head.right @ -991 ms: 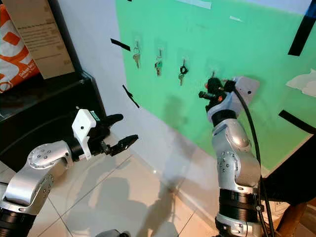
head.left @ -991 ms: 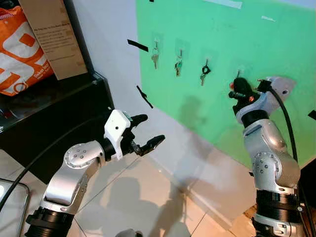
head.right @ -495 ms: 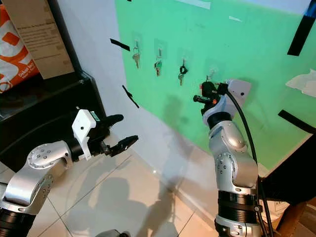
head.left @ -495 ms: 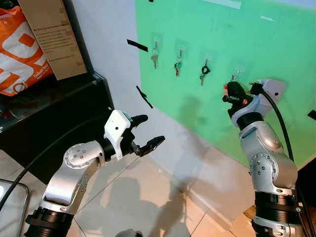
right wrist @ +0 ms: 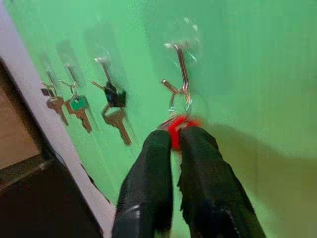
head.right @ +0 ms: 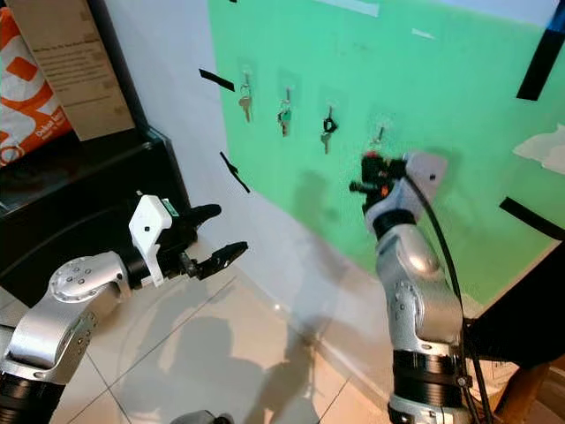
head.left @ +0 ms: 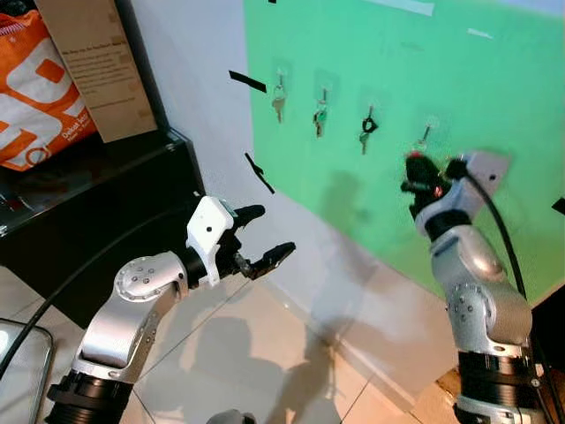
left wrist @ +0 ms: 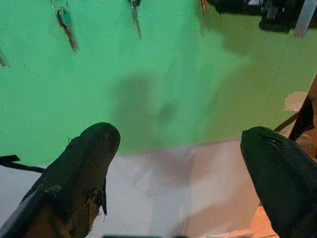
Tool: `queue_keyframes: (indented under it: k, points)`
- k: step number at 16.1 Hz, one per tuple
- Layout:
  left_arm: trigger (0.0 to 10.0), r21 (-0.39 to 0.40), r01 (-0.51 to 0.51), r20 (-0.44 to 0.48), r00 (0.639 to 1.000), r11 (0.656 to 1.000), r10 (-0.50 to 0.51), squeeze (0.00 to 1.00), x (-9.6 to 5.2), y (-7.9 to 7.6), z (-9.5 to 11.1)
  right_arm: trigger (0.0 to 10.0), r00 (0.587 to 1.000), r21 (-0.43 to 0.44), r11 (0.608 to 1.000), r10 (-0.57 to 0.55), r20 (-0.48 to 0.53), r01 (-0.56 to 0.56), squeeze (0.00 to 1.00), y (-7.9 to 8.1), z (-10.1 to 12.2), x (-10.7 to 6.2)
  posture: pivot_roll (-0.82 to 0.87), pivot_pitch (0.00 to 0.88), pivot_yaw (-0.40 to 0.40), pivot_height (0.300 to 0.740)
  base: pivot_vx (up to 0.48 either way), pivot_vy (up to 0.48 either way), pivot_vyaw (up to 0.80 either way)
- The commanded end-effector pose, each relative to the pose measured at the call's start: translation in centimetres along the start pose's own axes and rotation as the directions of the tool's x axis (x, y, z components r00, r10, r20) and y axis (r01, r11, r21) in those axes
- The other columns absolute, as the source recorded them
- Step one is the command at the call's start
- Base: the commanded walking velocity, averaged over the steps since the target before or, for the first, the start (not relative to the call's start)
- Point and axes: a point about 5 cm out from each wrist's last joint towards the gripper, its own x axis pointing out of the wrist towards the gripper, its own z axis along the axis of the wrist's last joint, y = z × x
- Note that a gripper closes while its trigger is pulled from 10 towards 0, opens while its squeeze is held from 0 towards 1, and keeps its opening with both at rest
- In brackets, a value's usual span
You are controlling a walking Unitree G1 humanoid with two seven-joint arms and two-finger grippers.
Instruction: Hang keys on a hook
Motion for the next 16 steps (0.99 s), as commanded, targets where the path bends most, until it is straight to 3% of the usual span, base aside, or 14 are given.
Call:
queue_keyframes:
  k: [1,6,8,9,10,11,12,13,14,15,16]
  points:
    - [10.0,-0.005,-0.001,0.026,1.000,1.000,0.001,0.00,0.0,0.1,0.6,10.0,1.000,0.040,0.999,0.023,0.014,-0.024,1.00,0.0,-0.2,-0.4,-0.06,0.000,0.052,0.740,0.000,0.000,0.00]
    - [10.0,-0.060,-0.016,0.072,0.997,0.998,0.021,0.00,0.2,-0.2,0.8,10.0,0.998,-0.013,0.998,0.057,-0.041,-0.058,1.00,0.0,-2.8,-2.8,-0.08,0.000,0.050,0.740,0.000,0.000,0.00]
    - [10.0,-0.066,-0.156,0.017,0.987,0.986,0.157,0.00,-0.3,0.3,-0.4,10.0,0.988,-0.146,0.989,0.014,-0.153,-0.037,1.00,-0.5,-5.2,-3.9,-0.09,0.000,0.046,0.740,0.000,0.000,-0.62]
    - [10.0,-0.065,-0.188,0.003,0.982,0.980,0.189,0.00,-0.4,0.5,-0.7,10.0,0.987,-0.145,0.989,-0.001,-0.159,-0.023,1.00,-0.7,-5.5,-4.0,-0.09,0.000,0.045,0.740,0.000,0.000,-0.80]
    - [10.0,-0.008,-0.331,-0.011,0.943,0.943,0.331,0.00,-1.0,1.4,-1.2,10.0,0.986,-0.166,0.986,-0.021,-0.167,-0.007,1.00,-0.9,-5.8,-4.4,-0.10,0.000,0.045,0.740,0.000,0.000,-0.80]
    - [10.0,0.033,-0.491,0.018,0.871,0.871,0.491,0.00,-2.2,2.2,-1.1,10.0,0.984,-0.145,0.989,-0.049,-0.171,0.024,1.00,-1.0,-5.9,-4.9,-0.11,0.000,0.042,0.740,0.000,0.000,-0.80]
    - [10.0,0.031,-0.549,0.030,0.836,0.835,0.548,0.00,-2.8,2.4,-0.9,10.0,0.983,-0.134,0.990,-0.067,-0.172,0.044,1.00,-1.1,-5.8,-5.3,-0.12,0.000,0.038,0.740,0.000,0.000,-0.80]
    - [10.0,0.028,-0.576,0.031,0.818,0.817,0.575,0.00,-3.1,2.5,-0.9,10.0,0.983,-0.146,0.988,-0.067,-0.171,0.042,1.00,-1.0,-5.8,-5.5,-0.11,0.000,0.036,0.740,0.000,0.000,-0.80]
    - [10.0,0.062,-0.588,0.029,0.809,0.807,0.587,0.00,-3.2,2.3,-1.3,10.0,0.970,-0.258,0.962,-0.145,-0.194,0.092,1.00,-1.9,-6.1,-5.8,-0.12,0.000,0.041,0.740,0.000,0.000,-0.80]
    - [10.0,0.055,-0.586,0.000,0.809,0.808,0.587,0.00,-3.1,2.1,-1.9,10.0,0.957,-0.305,0.941,-0.214,-0.198,0.147,1.00,-2.7,-6.3,-6.0,-0.12,0.000,0.049,0.740,0.000,0.000,-0.79]
    - [10.0,0.058,-0.586,-0.049,0.807,0.808,0.589,0.00,-2.7,1.9,-2.6,10.0,0.949,-0.296,0.935,-0.257,-0.183,0.196,1.00,-3.5,-6.1,-6.3,-0.12,0.000,0.056,0.740,0.000,0.000,-0.76]
